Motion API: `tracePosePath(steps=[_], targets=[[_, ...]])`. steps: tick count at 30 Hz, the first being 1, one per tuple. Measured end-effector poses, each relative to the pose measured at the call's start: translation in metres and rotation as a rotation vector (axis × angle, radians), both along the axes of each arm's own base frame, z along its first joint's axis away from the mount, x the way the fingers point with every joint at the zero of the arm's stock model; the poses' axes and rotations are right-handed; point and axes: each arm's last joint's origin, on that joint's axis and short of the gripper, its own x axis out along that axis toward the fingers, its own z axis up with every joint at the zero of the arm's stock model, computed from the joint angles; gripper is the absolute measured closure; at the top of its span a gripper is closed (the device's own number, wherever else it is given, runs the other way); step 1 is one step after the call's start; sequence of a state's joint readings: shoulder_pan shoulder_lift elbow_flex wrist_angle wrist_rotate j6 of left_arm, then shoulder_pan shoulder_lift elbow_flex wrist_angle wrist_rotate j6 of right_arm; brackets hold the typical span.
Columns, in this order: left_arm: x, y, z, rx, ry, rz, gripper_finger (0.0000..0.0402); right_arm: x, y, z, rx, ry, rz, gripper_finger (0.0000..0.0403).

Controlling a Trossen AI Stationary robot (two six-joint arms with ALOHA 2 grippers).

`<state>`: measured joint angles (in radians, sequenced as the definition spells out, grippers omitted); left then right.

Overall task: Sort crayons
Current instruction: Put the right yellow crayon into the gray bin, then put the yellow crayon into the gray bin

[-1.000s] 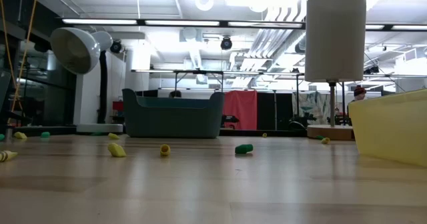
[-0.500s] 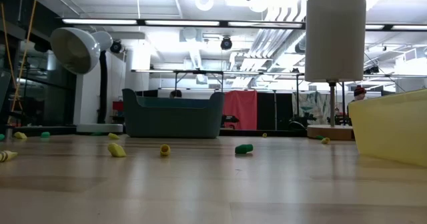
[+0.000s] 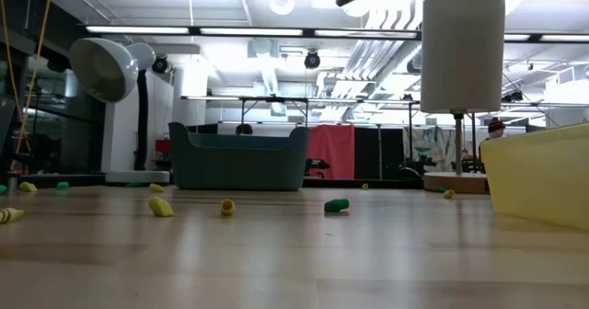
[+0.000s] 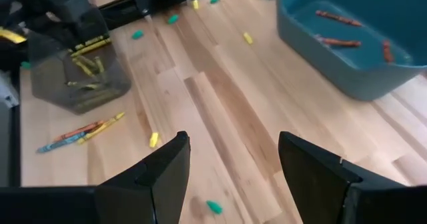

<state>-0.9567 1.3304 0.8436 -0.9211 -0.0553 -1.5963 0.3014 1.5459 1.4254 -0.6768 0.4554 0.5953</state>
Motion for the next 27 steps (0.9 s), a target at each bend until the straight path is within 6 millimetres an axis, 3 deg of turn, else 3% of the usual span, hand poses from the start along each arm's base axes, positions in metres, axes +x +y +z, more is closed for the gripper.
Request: tracePosePath(steps=[6,12,15,19,24,27], targets=[[0.000,0.009,0.014,-0.081,-0.008,-0.014,0.0259,-0.001,0.004,-0.001,0.079,0.027,0.084,0.0180],[-0.005,0.026,0.066,-0.221,-0.233,0.041,0.0205,-0.005,0.018,-0.003,0.228,0.075,0.176,0.0180],[-0.008,0.039,0.094,-0.208,-0.485,0.105,0.0198,-0.013,0.034,-0.005,0.315,0.119,0.206,0.0180],[-0.012,0.055,0.114,-0.135,-0.758,0.169,0.0200,-0.026,0.061,-0.007,0.382,0.147,0.214,0.0180],[-0.016,0.066,0.124,-0.042,-0.893,0.193,0.0203,-0.035,0.095,-0.016,0.460,0.149,0.140,0.0180],[-0.017,0.070,0.126,-0.026,-0.926,0.222,0.0204,-0.025,0.110,-0.031,0.547,0.140,0.056,0.0180]])
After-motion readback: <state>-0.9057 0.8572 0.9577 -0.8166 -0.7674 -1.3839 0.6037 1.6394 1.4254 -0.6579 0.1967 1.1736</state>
